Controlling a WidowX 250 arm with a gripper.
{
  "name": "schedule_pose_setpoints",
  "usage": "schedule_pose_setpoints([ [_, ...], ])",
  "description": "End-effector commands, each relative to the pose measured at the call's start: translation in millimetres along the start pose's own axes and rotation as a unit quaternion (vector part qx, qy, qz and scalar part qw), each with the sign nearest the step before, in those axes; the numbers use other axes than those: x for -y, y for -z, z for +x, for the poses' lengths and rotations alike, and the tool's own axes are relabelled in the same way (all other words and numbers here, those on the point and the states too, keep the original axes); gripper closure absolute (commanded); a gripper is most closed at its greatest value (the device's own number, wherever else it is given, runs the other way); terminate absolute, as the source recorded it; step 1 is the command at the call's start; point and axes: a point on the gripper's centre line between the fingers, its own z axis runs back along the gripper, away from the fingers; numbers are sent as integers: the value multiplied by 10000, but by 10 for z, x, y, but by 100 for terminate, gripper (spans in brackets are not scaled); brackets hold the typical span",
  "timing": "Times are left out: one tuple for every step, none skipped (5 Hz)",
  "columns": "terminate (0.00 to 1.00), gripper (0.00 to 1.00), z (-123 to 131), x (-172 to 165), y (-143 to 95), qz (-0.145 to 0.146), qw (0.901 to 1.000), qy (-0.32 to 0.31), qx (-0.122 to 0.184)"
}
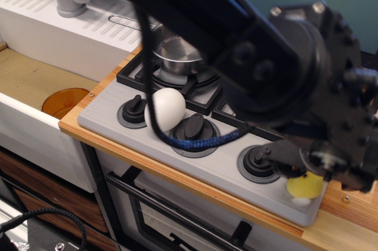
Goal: Put stuffedduck on plate and egg in pot or pan on stove
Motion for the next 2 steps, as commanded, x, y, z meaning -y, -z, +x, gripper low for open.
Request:
schedule_pose_setpoints([
  [0,100,89,86,87,-66,9999,-12,155],
  [0,100,131,120,34,-22,10000,-10,19],
])
